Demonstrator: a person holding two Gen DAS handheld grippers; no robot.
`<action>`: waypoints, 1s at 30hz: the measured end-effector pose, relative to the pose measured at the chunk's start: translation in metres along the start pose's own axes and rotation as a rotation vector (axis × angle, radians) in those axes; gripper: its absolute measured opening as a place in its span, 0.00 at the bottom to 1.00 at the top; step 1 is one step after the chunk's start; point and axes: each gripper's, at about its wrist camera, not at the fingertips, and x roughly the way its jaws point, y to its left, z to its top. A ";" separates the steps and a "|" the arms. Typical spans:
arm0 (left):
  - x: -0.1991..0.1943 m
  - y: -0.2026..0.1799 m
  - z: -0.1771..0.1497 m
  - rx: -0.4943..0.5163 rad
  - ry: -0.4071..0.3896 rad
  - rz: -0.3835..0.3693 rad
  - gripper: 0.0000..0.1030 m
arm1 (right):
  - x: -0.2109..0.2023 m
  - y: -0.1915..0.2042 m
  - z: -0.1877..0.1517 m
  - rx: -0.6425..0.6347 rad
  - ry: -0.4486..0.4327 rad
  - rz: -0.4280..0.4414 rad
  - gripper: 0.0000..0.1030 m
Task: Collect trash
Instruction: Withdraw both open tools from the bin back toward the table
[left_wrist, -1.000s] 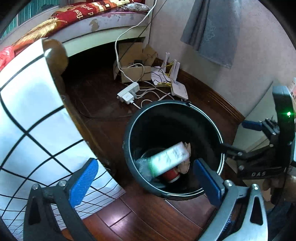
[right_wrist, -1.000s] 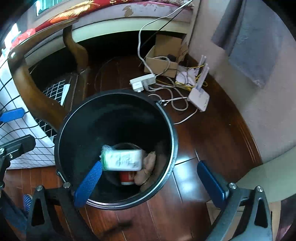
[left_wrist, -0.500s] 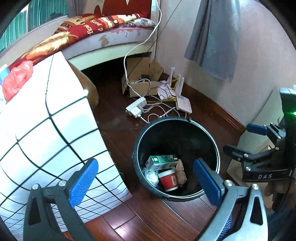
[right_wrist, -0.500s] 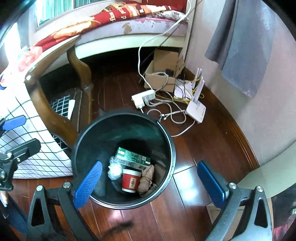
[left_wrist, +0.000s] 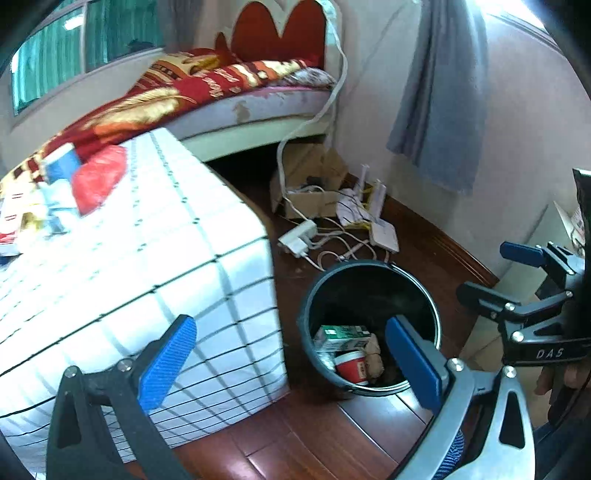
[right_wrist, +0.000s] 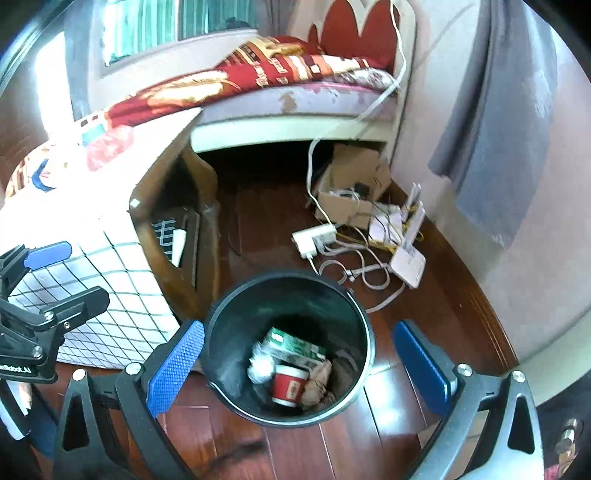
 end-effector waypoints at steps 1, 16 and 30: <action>-0.006 0.007 0.001 -0.013 -0.010 0.013 1.00 | -0.003 0.006 0.005 -0.008 -0.013 0.008 1.00; -0.059 0.086 -0.007 -0.138 -0.104 0.140 1.00 | -0.019 0.086 0.054 -0.084 -0.127 0.142 1.00; -0.092 0.144 -0.025 -0.207 -0.139 0.232 0.98 | -0.029 0.148 0.088 -0.095 -0.187 0.234 1.00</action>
